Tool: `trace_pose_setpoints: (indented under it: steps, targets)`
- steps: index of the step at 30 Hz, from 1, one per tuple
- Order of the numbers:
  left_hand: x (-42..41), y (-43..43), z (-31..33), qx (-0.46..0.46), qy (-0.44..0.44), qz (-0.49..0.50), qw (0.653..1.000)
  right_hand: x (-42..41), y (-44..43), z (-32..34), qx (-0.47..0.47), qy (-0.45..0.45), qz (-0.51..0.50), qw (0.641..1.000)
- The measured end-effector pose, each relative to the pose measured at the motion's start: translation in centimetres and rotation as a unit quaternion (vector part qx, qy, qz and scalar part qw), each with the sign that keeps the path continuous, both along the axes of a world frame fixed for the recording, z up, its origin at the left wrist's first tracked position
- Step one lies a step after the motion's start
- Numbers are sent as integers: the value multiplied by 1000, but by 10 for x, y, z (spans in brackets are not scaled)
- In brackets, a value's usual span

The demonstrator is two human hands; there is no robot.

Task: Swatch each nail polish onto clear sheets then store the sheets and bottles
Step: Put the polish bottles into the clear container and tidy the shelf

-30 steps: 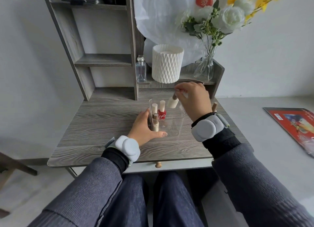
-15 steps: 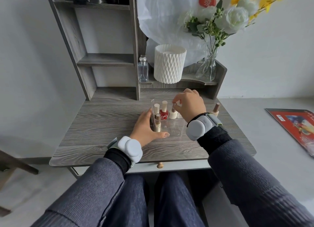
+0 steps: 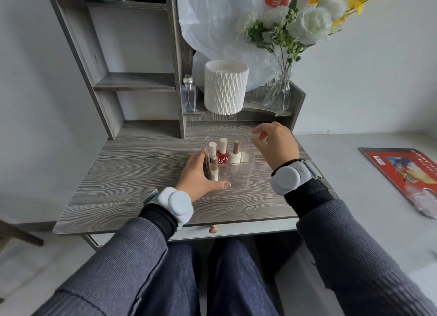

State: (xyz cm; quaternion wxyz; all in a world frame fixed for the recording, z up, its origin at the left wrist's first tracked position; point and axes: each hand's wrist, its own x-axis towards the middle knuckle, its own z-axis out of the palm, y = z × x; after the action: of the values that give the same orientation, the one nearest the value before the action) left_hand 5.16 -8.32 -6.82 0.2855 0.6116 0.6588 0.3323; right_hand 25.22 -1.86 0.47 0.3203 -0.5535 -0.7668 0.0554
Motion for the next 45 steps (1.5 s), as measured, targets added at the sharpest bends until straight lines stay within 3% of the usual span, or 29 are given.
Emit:
trace_pose_setpoints:
  steps: [6, 11, 16, 26, 39, 45]
  targets:
    - [7, 6, -4, 7, 18, 11, 1000, 32, 0, 0, 17, -59, -81, 995]
    - [10, 10, -5, -2, 17, 6, 1000, 49, 4, -4, -66, -113, -110, 985]
    - [14, 14, -7, 11, 39, 5, 999, 60, 8, -9, -105, -79, -109, 985]
    - [16, 15, -10, 25, 75, 13, 997, 64, 6, -6, -95, -21, -104, 990]
    - [16, 12, -9, 48, 80, 2, 996, 26, -16, 33, 89, 111, -40, 989]
    - [16, 12, -12, 61, 79, 9, 995, 4, -21, 40, 56, 56, 1, 997]
